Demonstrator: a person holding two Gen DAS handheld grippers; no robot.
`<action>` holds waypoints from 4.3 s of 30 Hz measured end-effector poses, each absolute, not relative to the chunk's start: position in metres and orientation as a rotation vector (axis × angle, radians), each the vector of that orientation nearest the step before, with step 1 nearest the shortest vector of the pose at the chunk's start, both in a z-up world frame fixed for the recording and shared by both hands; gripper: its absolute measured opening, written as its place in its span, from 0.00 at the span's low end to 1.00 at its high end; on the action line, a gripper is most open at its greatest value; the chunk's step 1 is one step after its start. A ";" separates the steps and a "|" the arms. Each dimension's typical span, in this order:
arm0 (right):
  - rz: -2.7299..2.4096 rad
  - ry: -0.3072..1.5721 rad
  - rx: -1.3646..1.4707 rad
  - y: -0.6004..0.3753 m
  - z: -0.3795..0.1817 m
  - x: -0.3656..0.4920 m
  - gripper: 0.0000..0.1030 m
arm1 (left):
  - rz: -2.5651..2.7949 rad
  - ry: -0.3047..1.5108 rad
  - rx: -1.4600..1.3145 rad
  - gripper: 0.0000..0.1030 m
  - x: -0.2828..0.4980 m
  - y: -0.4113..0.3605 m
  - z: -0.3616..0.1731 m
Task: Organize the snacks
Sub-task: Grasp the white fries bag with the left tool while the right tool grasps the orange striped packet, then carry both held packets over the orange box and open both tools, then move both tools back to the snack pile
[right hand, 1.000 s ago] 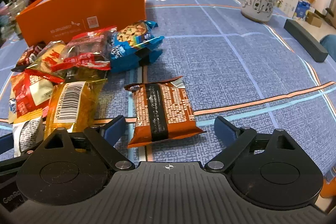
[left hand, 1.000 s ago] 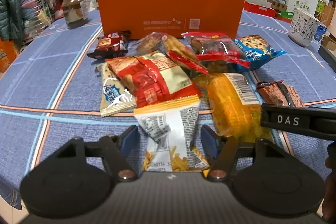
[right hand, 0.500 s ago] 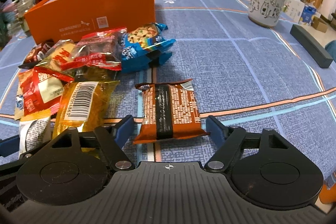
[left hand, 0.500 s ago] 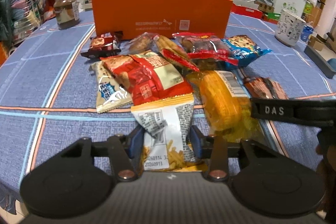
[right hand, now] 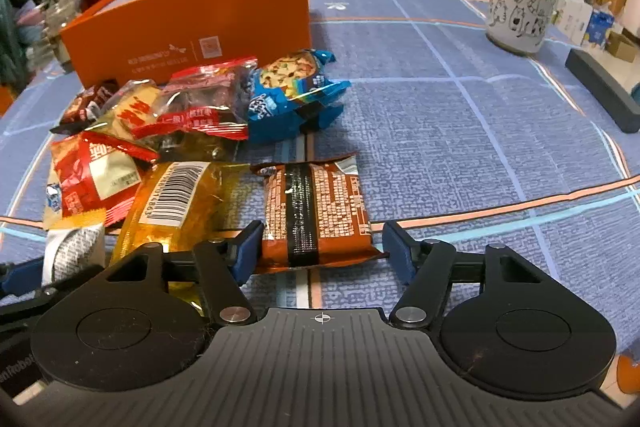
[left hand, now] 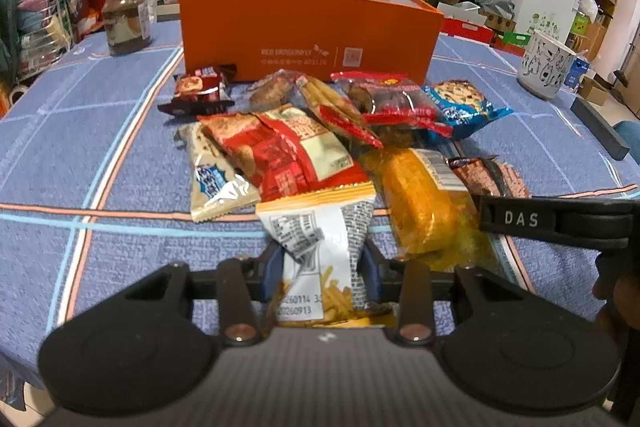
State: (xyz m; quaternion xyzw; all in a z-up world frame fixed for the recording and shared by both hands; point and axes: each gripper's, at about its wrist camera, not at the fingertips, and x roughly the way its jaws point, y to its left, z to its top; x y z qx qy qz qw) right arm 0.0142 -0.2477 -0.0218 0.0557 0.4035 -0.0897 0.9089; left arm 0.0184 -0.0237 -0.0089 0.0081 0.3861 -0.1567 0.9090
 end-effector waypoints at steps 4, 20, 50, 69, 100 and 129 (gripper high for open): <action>-0.183 0.833 0.114 -0.246 -0.021 0.014 0.50 | -0.323 0.795 0.009 0.36 0.018 -0.020 -0.006; -0.175 0.805 0.076 -0.243 -0.013 0.010 0.46 | -0.301 0.778 0.013 0.36 0.021 -0.012 0.000; -0.144 0.602 -0.181 -0.206 0.022 -0.014 0.31 | -0.310 0.779 0.011 0.36 0.023 -0.009 0.003; -0.101 0.546 -0.110 -0.198 0.058 -0.004 0.31 | -0.216 0.657 0.003 0.36 0.049 0.002 0.051; -0.013 0.431 0.042 -0.237 0.140 0.146 0.62 | -0.218 0.554 -0.057 0.95 0.208 0.026 0.119; -0.100 0.646 -0.052 -0.246 0.026 0.066 0.66 | -0.064 0.739 -0.140 0.95 0.143 0.058 0.028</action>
